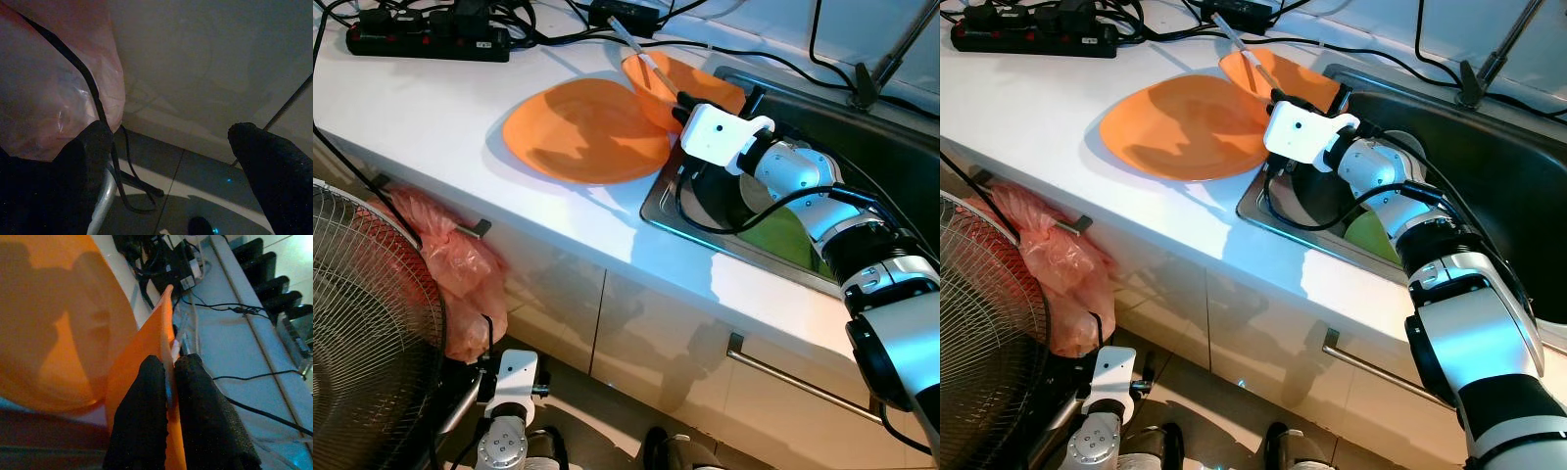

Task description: Kitchen organization

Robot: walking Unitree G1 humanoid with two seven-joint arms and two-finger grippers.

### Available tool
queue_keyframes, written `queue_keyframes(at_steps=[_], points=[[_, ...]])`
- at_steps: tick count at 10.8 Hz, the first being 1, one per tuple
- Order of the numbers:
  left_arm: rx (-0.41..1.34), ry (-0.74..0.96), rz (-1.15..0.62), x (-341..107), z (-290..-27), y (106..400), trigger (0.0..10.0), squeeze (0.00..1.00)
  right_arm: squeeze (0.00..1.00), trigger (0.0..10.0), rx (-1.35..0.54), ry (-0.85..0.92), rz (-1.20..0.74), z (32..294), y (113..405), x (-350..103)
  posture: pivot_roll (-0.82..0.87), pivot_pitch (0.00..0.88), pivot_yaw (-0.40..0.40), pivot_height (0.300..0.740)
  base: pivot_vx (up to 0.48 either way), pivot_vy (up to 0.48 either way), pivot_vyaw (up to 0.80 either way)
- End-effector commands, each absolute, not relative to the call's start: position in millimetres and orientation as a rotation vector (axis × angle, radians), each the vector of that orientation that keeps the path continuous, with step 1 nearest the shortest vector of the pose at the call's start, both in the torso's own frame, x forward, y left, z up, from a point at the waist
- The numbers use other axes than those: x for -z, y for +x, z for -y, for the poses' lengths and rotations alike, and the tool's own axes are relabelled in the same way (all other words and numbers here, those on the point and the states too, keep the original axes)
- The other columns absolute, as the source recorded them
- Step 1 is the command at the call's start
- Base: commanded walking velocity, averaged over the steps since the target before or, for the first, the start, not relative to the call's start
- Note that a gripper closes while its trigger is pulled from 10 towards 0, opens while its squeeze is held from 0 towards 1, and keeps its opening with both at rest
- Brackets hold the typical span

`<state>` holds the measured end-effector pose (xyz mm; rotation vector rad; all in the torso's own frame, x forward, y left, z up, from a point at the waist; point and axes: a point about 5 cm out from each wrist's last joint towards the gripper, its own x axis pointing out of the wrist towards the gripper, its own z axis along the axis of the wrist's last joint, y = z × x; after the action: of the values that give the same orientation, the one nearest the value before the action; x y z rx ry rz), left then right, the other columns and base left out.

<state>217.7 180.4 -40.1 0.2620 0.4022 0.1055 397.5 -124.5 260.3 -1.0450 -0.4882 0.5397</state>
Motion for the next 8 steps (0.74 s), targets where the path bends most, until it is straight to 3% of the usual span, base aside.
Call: queue_keyframes(at_steps=[1,8], points=[[-0.109,0.267,-0.427,44,-179,214,10.0,0.00,0.00,10.0,-0.520,-1.060,0.553,124,396,-275,0.04,0.166,-0.109,0.740,0.000,0.000,0.00],[-0.117,0.282,-0.418,42,-183,215,10.0,0.00,0.00,10.0,-0.588,-1.029,0.700,99,382,-277,0.05,0.172,-0.107,0.740,0.000,0.000,0.00]])
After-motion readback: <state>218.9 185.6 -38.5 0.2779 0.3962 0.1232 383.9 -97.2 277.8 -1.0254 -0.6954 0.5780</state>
